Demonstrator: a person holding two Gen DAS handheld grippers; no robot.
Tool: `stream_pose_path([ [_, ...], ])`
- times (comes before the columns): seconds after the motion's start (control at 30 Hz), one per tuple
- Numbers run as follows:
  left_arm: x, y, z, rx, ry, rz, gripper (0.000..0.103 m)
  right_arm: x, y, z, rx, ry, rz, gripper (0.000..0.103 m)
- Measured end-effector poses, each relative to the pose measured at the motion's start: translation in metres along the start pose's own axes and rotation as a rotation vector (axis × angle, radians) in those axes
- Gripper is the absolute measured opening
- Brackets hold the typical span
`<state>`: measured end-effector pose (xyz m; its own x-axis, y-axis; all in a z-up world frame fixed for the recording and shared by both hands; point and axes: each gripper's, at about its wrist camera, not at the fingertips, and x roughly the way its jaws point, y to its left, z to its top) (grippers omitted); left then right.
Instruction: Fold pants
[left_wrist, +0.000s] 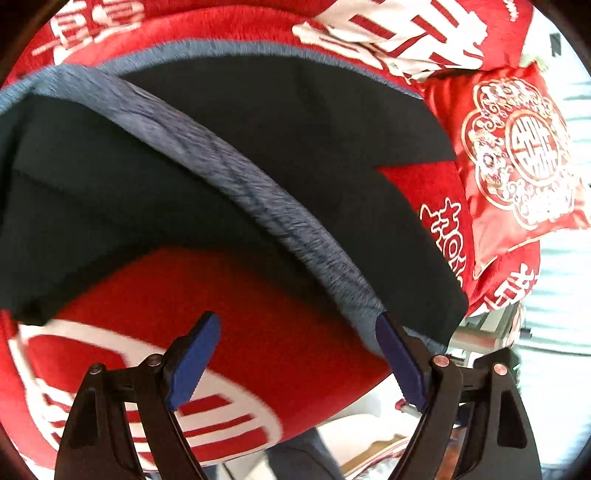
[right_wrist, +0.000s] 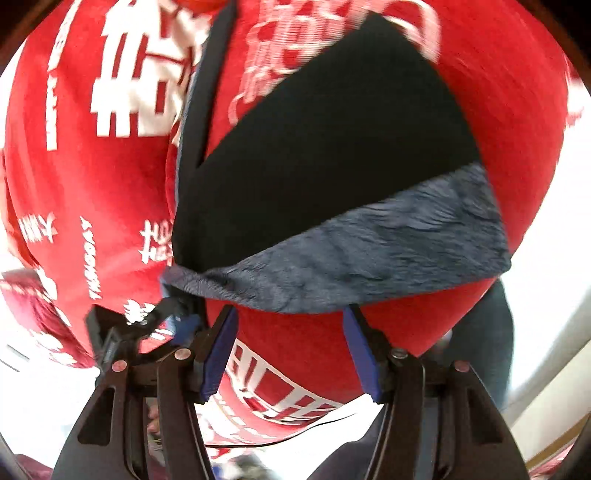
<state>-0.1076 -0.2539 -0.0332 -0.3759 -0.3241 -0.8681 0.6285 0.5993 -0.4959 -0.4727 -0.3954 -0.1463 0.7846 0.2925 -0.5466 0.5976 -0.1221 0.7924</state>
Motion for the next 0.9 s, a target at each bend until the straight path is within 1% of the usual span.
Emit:
stream_pose_path([
  [0.07,0.008,-0.006,0.003,-0.023,-0.002,-0.002,0.087,0.005,-0.016,0.006,0.038,0.008,0.05,0.063],
  [0.1,0.01,-0.009,0.003,-0.035,-0.001,-0.002,0.087,0.008,-0.025,0.009,0.063,0.007,0.097,0.063],
  [0.17,0.016,-0.014,0.004,-0.046,0.009,0.0,0.087,0.01,-0.033,0.01,0.089,-0.001,0.147,0.063],
  [0.3,0.028,-0.02,0.005,-0.02,0.021,0.059,0.087,0.022,-0.048,0.007,0.216,-0.017,0.267,0.063],
  [0.37,0.031,-0.024,0.005,-0.017,0.002,0.09,0.085,0.017,-0.053,0.007,0.254,-0.028,0.311,0.044],
  [0.4,0.03,-0.024,0.006,-0.014,-0.005,0.097,0.071,0.016,-0.051,0.009,0.26,-0.034,0.305,0.023],
  [0.43,0.03,-0.027,0.007,-0.003,-0.009,0.102,0.051,0.016,-0.048,0.012,0.257,-0.032,0.283,0.009],
  [0.47,0.031,-0.028,0.008,0.003,-0.002,0.105,0.049,0.014,-0.043,0.015,0.246,-0.03,0.253,0.009],
  [0.57,0.021,-0.035,0.014,-0.002,-0.013,0.093,0.049,0.003,-0.021,0.027,0.165,-0.03,0.199,0.008],
  [0.63,0.007,-0.043,0.021,0.01,-0.038,0.093,0.049,-0.006,0.005,0.04,0.09,-0.03,0.17,0.008],
  [0.7,-0.007,-0.05,0.029,0.011,-0.063,0.082,0.049,-0.016,0.031,0.056,0.017,-0.027,0.164,0.008],
  [0.8,-0.025,-0.058,0.049,-0.006,-0.098,0.059,0.049,-0.025,0.076,0.088,-0.07,-0.011,0.175,0.008],
  [0.87,-0.031,-0.061,0.066,-0.022,-0.117,0.05,0.049,-0.025,0.107,0.116,-0.116,0.006,0.163,0.008],
  [0.9,-0.034,-0.063,0.078,-0.027,-0.125,0.053,0.049,-0.021,0.125,0.135,-0.14,0.024,0.151,0.008],
])
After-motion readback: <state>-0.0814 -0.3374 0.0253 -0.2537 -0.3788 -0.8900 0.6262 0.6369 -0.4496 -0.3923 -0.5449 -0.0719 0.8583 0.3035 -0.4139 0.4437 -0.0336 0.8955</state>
